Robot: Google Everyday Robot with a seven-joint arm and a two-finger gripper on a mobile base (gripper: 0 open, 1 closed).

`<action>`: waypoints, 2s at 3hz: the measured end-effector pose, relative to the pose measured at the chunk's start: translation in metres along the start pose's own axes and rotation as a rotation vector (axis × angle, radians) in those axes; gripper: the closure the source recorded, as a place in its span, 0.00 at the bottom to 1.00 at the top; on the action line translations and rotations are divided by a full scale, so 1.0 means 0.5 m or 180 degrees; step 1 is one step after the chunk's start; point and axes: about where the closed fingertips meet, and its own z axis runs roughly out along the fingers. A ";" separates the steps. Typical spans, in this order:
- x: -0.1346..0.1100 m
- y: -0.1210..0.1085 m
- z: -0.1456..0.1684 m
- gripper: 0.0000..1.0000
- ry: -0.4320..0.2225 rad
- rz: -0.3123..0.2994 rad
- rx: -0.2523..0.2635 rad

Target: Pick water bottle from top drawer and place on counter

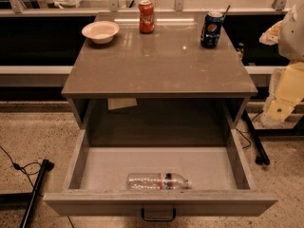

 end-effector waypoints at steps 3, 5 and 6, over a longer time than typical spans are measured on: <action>-0.029 0.004 0.133 0.00 -0.0196 0.0039 -0.0218; -0.064 0.058 0.305 0.00 -0.0209 -0.0023 -0.0119; -0.073 0.063 0.314 0.00 -0.0269 -0.0063 -0.0221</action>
Offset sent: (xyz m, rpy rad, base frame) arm 0.0140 0.0127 -0.0259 0.0545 0.0488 0.0348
